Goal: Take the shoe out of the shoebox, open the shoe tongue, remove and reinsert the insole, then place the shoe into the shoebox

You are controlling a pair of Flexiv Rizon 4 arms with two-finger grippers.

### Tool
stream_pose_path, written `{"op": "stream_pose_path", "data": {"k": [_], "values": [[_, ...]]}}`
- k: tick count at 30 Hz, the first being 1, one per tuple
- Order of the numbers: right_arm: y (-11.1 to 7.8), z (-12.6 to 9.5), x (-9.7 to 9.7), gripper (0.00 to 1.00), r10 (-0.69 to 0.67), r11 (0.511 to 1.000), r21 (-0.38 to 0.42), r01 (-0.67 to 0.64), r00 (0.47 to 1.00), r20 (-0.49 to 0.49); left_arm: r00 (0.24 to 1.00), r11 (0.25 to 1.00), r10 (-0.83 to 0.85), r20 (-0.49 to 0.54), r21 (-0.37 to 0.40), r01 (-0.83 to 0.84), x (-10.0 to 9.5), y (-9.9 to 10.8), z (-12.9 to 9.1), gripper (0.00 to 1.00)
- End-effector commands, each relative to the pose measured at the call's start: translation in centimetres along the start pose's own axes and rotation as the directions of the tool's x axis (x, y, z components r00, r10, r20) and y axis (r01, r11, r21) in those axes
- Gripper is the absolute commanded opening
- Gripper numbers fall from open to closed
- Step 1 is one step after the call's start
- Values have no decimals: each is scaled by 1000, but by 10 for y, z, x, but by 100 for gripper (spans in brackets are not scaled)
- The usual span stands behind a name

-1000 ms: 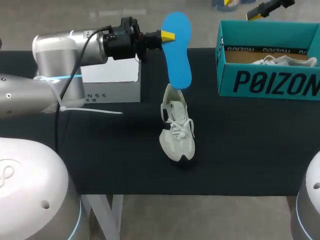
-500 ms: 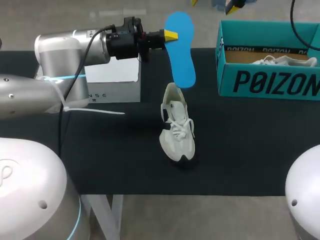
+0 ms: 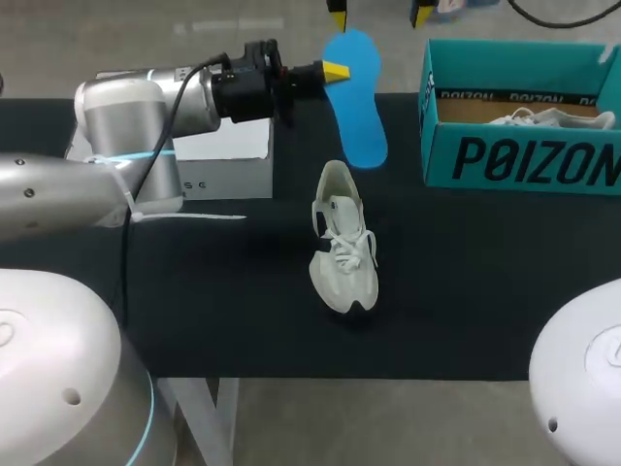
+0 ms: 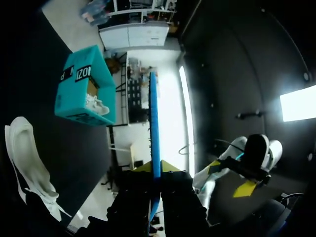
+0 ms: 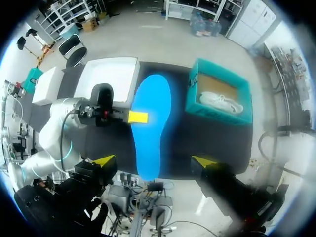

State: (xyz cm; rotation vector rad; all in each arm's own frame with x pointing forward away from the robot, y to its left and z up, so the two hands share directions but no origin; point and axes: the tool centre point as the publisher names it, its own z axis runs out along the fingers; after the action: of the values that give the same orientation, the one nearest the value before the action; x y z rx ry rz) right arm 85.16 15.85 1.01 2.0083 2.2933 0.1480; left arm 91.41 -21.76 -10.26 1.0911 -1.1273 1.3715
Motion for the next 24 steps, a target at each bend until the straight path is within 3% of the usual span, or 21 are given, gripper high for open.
{"op": "stream_pose_path", "data": {"k": [1, 7, 12, 18, 24], "values": [[5, 2, 10, 100, -14, 998, 62, -3, 964, 266, 1000, 1000, -25, -19, 13, 25, -2, -1, 4, 0], [6, 10, 10, 100, 40, 997, 57, -53, 977, 207, 998, 999, -30, -49, 34, 32, 5, 1, 7, 0], [10, 19, 5, 100, 163, 984, 45, -173, 971, 173, 998, 998, -10, -62, 64, 14, 10, 2, 6, 0], [18, 20, -3, 100, 308, 951, -22, -307, 948, 76, 997, 998, -23, -71, 58, 27, 10, 3, 6, 0], [25, 15, 9, 100, 220, 971, -103, -217, 975, 14, 997, 999, -49, -67, 11, 50, 7, 1, 8, 0]]}}
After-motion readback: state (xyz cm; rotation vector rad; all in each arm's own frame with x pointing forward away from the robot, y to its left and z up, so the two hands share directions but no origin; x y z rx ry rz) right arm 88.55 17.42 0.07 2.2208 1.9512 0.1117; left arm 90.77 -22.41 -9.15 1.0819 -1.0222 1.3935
